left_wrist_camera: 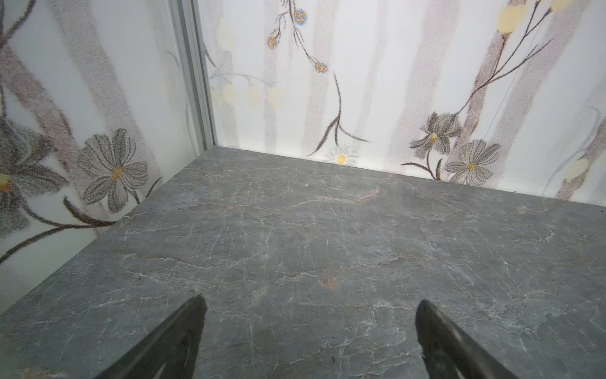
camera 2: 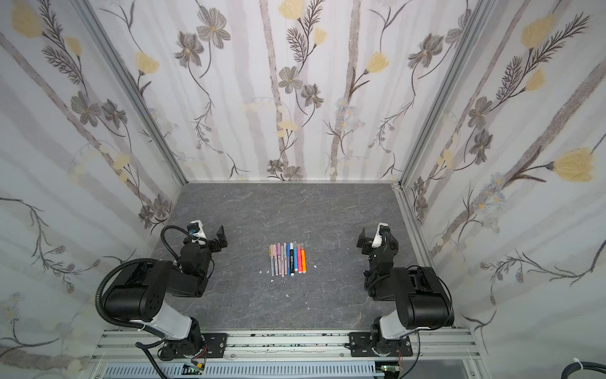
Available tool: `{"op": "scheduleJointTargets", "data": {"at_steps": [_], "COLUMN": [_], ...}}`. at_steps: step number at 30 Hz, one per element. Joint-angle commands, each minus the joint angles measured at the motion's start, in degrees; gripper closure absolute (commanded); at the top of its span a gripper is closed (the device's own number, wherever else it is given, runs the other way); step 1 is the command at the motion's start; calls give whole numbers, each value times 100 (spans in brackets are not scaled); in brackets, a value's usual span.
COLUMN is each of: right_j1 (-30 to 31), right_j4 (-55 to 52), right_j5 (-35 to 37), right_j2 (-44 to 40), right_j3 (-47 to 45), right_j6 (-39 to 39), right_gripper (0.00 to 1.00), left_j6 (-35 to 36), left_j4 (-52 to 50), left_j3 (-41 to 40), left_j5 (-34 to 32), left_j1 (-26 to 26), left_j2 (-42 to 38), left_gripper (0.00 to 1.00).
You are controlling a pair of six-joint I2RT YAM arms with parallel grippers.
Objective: Remove pen caps from pens
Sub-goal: Pick up the pen from the center of the table.
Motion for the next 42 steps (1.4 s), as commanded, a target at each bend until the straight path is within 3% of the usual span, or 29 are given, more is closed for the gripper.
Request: {"op": "scheduleJointTargets", "data": {"at_steps": [1,28,30,36,42], "right_j1": [10,23,137,543,557], "right_j4": [154,196,262,-806,-2771], "right_j5": [-40,-29,361,843,681], "right_j2": [-6,-15,-95,-1167,-1830], "right_j3": [26,0,-38,53,785], "right_j6": [-58,-100,-111,-427,582], "right_gripper": [0,0,1,1,0], "left_j6": [-37,-57,-110,-58,-479], "left_j4": [72,29,-225,-832,-1545], "left_j3": [25,52,122,158,185], "left_j5": [71,-49,-296,-842,-1184], "left_j1": [11,3,-39,-221,-288], "left_j2": [3,-9,-184,-917,-1916], "left_gripper": [0,0,0,0,0]}}
